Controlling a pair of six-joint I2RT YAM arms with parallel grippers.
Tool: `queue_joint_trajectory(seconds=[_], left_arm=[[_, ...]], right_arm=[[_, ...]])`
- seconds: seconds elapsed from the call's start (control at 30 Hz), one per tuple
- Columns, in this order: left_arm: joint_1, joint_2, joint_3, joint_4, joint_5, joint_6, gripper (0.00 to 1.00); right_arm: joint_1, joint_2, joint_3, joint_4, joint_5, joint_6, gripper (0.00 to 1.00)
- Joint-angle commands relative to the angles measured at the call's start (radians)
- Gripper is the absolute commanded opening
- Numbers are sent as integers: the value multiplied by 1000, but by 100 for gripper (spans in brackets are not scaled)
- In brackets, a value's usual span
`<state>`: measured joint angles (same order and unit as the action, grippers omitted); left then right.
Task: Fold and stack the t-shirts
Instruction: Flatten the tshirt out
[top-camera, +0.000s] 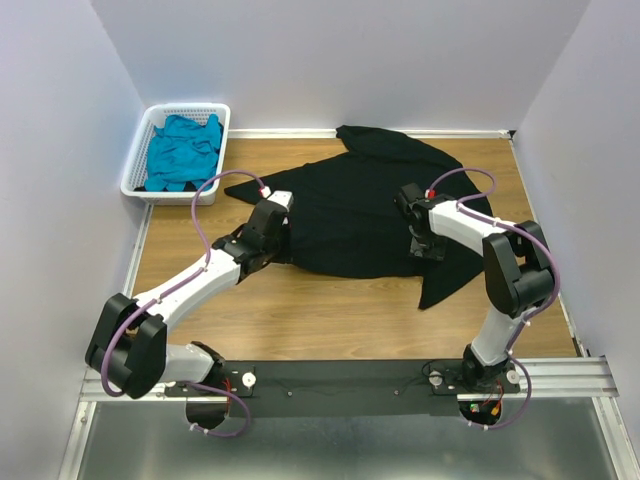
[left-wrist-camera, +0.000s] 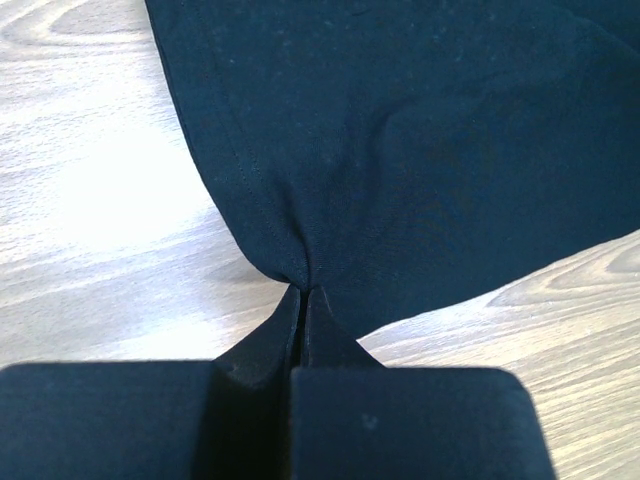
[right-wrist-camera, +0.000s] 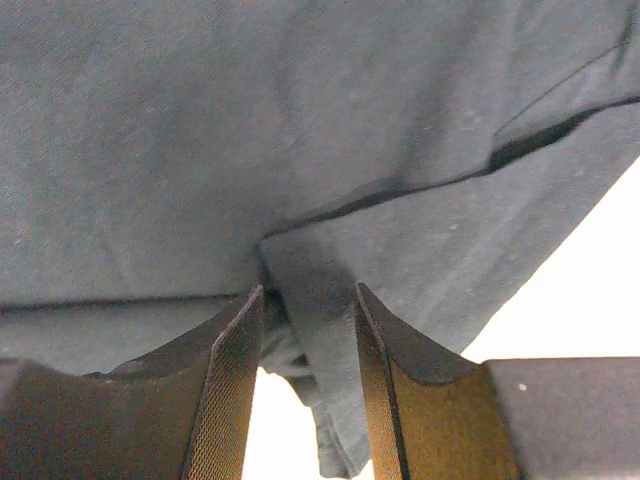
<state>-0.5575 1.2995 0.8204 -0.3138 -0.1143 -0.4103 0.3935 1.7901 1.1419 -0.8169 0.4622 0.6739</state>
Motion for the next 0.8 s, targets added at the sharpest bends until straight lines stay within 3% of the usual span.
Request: queue_joint_trajectory(seconds=[0.0,0.13,0.33,0.5,0.57,0.77], left_arm=[[16,-32,-15,21,16,11,0],[28,-35,-15,21,18,10,0],[36,-42,-17,27,25,10,0],[39,-43,-18,30,34,11,0],[41,-46,-18,32,39,11,0],[45,-45,-20,33,47,13,0]], right_arm=[[4,11,-2,-44,115,38,44],[2,9,-7,-56,162,36,37],[1,9,-19,-65,179,33,13],[1,12,-25,-64,170,30,4],[2,20,-22,-56,158,26,4],[1,51,-2,-18,125,24,21]])
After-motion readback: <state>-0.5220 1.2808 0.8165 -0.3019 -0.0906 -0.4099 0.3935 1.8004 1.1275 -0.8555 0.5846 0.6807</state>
